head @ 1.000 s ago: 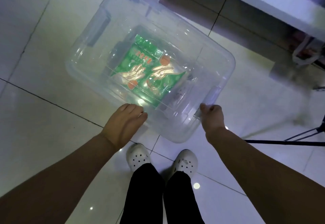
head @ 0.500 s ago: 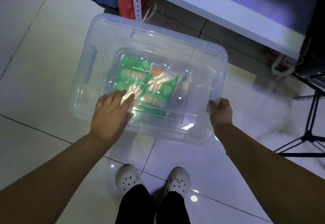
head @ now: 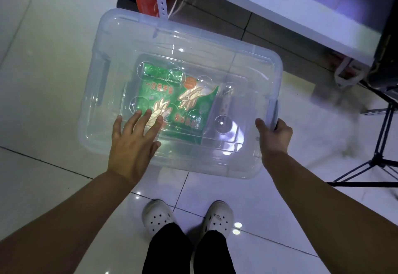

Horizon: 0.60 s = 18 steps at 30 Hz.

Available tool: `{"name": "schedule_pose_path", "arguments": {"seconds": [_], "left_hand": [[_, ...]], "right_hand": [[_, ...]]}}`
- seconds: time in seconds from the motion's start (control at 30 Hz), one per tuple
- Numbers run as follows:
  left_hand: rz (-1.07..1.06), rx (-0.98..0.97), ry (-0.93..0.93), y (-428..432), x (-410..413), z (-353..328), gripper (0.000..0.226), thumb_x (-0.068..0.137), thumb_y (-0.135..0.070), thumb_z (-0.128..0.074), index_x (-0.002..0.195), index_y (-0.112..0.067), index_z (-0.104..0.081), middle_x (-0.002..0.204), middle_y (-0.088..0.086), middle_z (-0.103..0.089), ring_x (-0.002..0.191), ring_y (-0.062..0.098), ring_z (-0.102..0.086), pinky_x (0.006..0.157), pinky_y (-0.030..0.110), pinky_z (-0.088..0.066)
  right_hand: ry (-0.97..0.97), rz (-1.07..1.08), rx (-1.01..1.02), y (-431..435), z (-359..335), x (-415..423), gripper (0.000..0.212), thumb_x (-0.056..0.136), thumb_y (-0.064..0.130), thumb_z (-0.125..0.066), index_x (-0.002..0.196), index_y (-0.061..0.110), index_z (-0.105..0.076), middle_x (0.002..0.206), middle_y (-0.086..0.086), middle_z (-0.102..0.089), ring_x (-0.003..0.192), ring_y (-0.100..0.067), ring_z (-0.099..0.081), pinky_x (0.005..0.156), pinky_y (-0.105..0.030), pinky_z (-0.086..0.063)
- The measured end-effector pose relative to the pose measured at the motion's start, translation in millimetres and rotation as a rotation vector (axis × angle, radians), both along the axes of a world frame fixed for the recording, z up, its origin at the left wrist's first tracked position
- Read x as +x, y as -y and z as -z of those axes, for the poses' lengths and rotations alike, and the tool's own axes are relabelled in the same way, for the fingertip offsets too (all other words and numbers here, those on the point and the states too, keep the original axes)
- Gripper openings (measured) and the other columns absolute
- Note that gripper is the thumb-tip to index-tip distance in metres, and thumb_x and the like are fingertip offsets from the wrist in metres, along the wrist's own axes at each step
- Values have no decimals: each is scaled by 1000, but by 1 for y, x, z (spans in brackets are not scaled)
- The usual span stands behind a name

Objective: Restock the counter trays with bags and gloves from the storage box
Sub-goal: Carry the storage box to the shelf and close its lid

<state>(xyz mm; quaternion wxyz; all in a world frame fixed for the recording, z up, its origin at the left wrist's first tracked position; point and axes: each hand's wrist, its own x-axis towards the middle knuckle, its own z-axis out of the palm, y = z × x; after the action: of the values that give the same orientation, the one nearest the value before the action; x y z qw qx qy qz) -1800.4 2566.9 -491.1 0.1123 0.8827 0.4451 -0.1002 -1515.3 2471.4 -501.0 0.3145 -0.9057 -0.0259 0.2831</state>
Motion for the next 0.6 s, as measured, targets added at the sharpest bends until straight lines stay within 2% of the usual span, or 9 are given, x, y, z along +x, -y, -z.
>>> {"name": "schedule_pose_path", "arguments": {"seconds": [0.1, 0.17, 0.3, 0.37, 0.43, 0.5, 0.6], "left_hand": [[-3, -6, 27, 0, 0, 2, 59, 77, -20, -72, 131, -15, -49, 139, 18, -49, 128, 38, -44, 105, 60, -25], [-4, -2, 29, -1, -1, 3, 59, 77, -20, -72, 132, -16, -49, 139, 18, -48, 128, 38, -44, 105, 59, -24], [-5, -20, 47, -7, -4, -2, 56, 79, -22, -70, 131, -18, -50, 138, 14, -50, 126, 35, -45, 104, 52, -25], [-97, -19, 82, -20, -7, -10, 56, 78, -22, -70, 130, -18, -50, 135, 13, -51, 123, 34, -46, 100, 47, -29], [-281, -16, 90, -44, -15, -17, 58, 81, -22, -68, 133, -14, -45, 138, 16, -46, 125, 35, -42, 101, 47, -31], [-403, -27, 77, -73, -24, -19, 60, 85, -25, -63, 138, -12, -38, 145, 19, -37, 131, 36, -34, 106, 48, -27], [-462, -108, 124, -108, -32, -14, 73, 85, -36, -62, 144, -12, -27, 151, 20, -25, 138, 34, -24, 112, 45, -19]], "right_hand": [[166, -55, -85, -5, -1, -8, 40, 80, 29, -65, 108, 0, -57, 109, -18, -48, 100, -38, -52, 90, -44, -46], [264, -94, -137, -7, -1, -11, 38, 84, 22, -62, 113, -3, -57, 113, -22, -50, 104, -39, -48, 90, -41, -41], [271, -96, -191, -11, -4, -13, 39, 85, 23, -61, 115, -2, -56, 115, -24, -52, 105, -41, -49, 93, -46, -41], [294, -153, -234, -12, -6, -11, 38, 85, 22, -60, 111, -5, -57, 113, -29, -54, 105, -44, -47, 91, -47, -39], [331, -180, -257, -17, -7, -12, 37, 86, 18, -57, 113, -8, -53, 116, -32, -52, 109, -45, -44, 89, -47, -37], [350, -211, -258, -26, -8, -14, 41, 88, 14, -54, 122, -8, -47, 122, -33, -48, 113, -47, -42, 92, -51, -37], [280, -184, -226, -39, -6, -14, 43, 91, 15, -49, 128, -5, -39, 127, -31, -47, 116, -48, -43, 98, -54, -36]]}}
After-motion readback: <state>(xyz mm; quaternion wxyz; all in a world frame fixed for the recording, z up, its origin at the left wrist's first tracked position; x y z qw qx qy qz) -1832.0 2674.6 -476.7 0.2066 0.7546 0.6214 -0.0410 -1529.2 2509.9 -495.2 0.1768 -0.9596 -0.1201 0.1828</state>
